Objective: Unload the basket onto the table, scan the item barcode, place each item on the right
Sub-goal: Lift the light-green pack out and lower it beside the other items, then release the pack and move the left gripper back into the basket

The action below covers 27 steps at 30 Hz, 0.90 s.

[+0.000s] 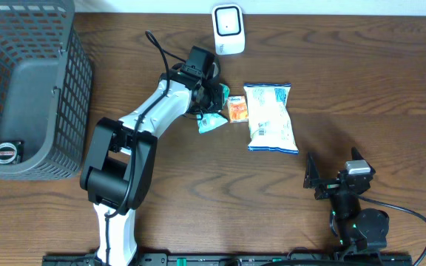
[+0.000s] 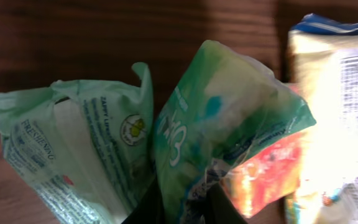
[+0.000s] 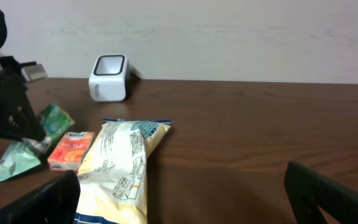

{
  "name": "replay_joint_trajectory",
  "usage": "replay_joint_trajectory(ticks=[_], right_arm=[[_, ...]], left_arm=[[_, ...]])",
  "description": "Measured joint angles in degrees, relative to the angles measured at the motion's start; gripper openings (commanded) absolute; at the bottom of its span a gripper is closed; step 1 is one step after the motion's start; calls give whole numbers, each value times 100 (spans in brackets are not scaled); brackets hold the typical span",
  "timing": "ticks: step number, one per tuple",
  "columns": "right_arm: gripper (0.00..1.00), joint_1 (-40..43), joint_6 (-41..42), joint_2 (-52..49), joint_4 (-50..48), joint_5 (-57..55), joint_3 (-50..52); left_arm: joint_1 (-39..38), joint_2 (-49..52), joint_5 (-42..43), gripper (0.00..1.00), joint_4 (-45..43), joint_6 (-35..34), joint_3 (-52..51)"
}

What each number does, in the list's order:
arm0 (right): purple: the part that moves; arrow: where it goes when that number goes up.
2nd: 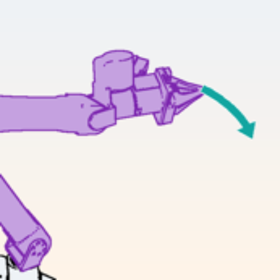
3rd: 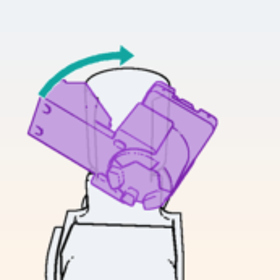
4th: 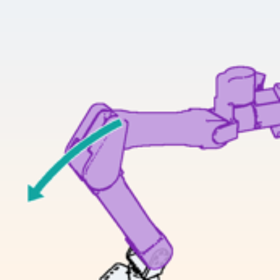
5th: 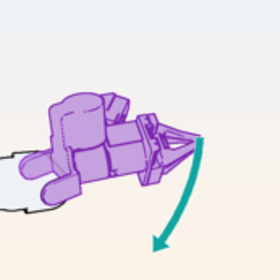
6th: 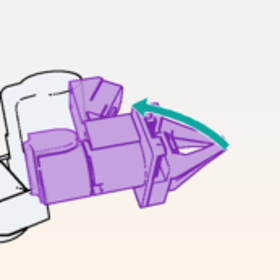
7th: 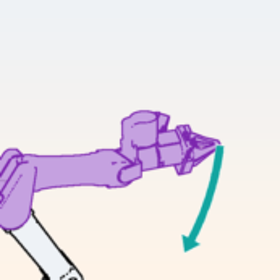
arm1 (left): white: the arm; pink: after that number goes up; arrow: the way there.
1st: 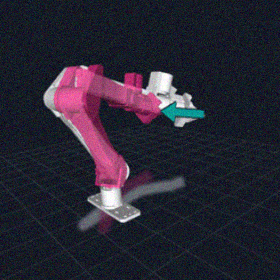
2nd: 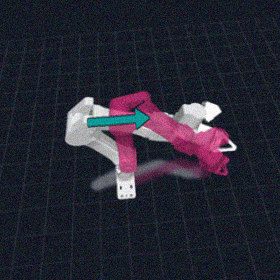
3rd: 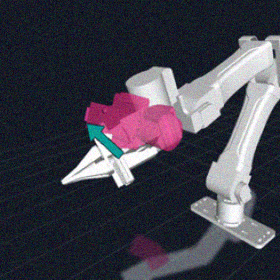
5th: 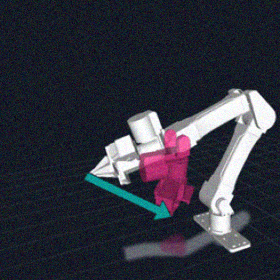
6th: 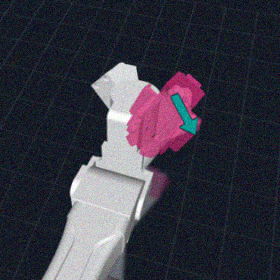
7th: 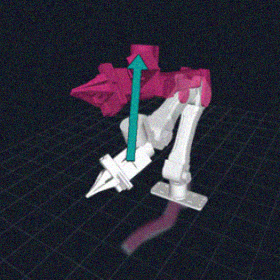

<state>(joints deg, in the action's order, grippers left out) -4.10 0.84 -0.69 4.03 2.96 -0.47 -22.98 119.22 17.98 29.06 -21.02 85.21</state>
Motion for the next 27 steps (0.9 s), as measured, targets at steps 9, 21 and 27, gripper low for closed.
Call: replay_joint_trajectory(ticks=[9, 21, 27], right_arm=[[99, 0, 0, 0, 0, 0, 0], [99, 0, 0, 0, 0, 2, 0], [99, 0, 0, 0, 0, 2, 0]], left_arm=[[48, 2, -116, 33, 199, -339, 0], [85, -114, 1034, 61, 9, -789, 2], [199, -811, 1182, 59, 9, -748, 2]])
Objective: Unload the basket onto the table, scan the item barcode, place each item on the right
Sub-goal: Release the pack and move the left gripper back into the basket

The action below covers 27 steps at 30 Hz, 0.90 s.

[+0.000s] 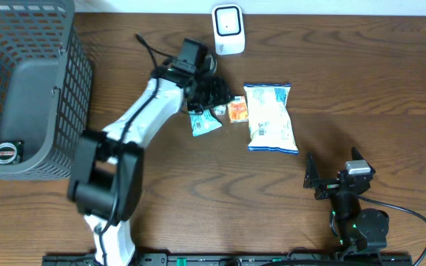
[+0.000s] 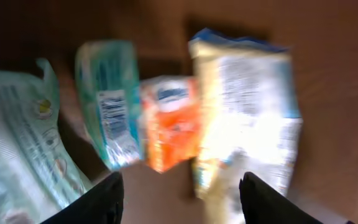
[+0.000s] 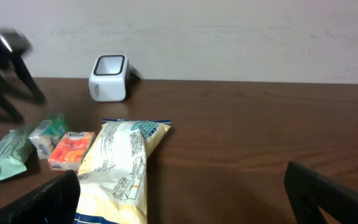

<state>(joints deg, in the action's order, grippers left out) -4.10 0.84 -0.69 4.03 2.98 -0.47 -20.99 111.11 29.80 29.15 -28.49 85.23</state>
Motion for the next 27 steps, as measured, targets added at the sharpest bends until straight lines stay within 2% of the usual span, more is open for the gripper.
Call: replay_joint_trajectory(ticks=[10, 12, 13, 22, 27], right_arm=[[99, 0, 0, 0, 0, -2, 0], [99, 0, 0, 0, 0, 0, 0], [99, 0, 0, 0, 2, 0, 0], [99, 0, 0, 0, 0, 0, 0], [99, 0, 0, 0, 0, 0, 0]], left_arm=[[619, -1965, -188, 61, -223, 592, 85], [817, -2302, -396, 86, -223, 693, 94], [911, -2433, -474, 92, -221, 728, 94], [1856, -3150, -938, 93, -369, 1003, 94], [2446, -3202, -1974, 93, -339, 1095, 94]])
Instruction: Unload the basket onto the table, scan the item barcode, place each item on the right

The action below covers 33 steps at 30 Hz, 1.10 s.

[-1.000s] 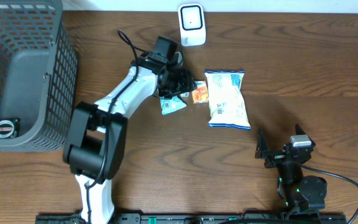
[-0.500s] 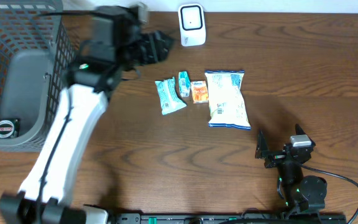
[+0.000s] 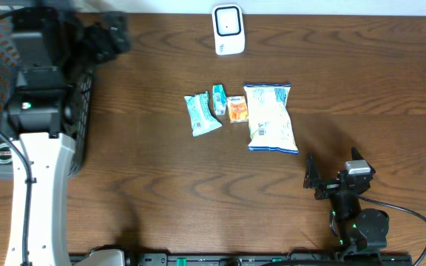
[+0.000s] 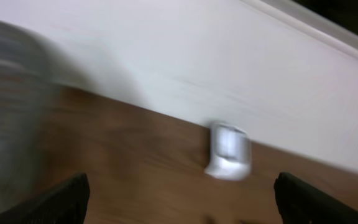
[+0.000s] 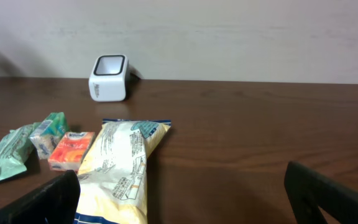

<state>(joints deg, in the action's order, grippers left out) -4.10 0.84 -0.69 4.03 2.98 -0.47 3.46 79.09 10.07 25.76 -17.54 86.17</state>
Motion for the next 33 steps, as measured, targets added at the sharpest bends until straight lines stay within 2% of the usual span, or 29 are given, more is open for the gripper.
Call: replay_joint_trajectory(ticks=[7, 11, 23, 33], right_arm=[[99, 0, 0, 0, 2, 0, 0], [99, 0, 0, 0, 0, 0, 0], [99, 0, 0, 0, 0, 0, 0], [99, 0, 0, 0, 0, 0, 0]], left_arm=[[896, 11, -1867, 94, 240, 68, 0], [1453, 149, -2319, 94, 625, 90, 0], [3119, 1681, -2647, 94, 1685, 79, 2], [3401, 2214, -2673, 94, 1744, -577, 2]])
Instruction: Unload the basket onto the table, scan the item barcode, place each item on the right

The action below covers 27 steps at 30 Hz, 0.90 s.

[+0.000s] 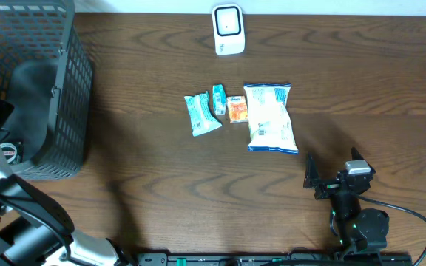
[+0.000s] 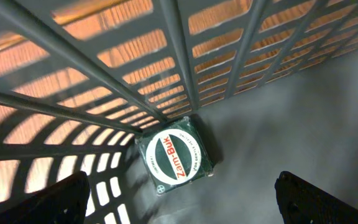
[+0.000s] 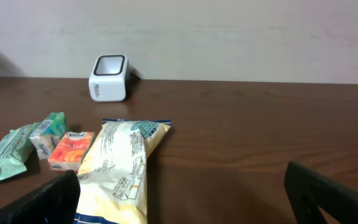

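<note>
A green-and-white round Zam-Buk tin (image 2: pixel 176 158) lies on the floor of the grey mesh basket (image 1: pixel 72 81), in its front left corner (image 1: pixel 7 151). My left gripper (image 2: pixel 179 208) hangs open just above it, inside the basket, with nothing between its fingers (image 2: pixel 48 199). The white barcode scanner (image 1: pixel 228 29) stands at the table's back edge. My right gripper (image 3: pixel 182 199) rests open near the front right (image 1: pixel 339 181), holding nothing.
In a row at mid-table lie a green pack (image 1: pixel 200 116), a small green pack (image 1: pixel 218 98), an orange pack (image 1: pixel 236 108) and a yellow snack bag (image 1: pixel 271 118). The basket's mesh walls (image 2: pixel 185 56) close in around the left gripper.
My left arm was over the basket's right rim, its camera facing the scanner and wall. Now its open gripper is down inside the basket, over the tin. The right arm has not moved.
My left gripper was shut on the small green pack beside the orange pack. Then it was open above the row, with that pack lying on the table. Then the arm was at the basket, and now the gripper hangs inside it above the tin.
</note>
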{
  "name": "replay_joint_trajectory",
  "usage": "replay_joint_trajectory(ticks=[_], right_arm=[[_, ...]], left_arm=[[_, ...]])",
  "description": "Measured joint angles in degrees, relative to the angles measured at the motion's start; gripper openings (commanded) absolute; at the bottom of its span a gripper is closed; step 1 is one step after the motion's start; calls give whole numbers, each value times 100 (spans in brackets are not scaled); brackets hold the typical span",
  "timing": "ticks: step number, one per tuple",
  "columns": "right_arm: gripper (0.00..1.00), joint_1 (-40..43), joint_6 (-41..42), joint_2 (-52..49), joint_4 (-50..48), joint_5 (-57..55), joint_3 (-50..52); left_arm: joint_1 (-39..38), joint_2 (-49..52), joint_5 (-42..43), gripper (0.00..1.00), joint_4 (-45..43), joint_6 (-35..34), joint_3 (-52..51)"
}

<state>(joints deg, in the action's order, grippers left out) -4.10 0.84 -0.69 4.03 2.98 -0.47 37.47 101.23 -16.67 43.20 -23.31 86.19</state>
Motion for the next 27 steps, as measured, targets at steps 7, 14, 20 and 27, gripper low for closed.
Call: replay_joint_trajectory(ticks=[7, 14, 20, 27], right_arm=[[99, 0, 0, 0, 0, 0, 0], [99, 0, 0, 0, 0, 0, 0], [99, 0, 0, 0, 0, 0, 0], [99, 0, 0, 0, 0, -2, 0]], left_arm=[[-2, 448, 17, 94, -7, -367, 0], [-2, 841, 138, 94, -61, -544, 0], [13, 1224, 160, 94, -98, -715, 0], [55, 1574, 195, 94, -299, -822, 0]])
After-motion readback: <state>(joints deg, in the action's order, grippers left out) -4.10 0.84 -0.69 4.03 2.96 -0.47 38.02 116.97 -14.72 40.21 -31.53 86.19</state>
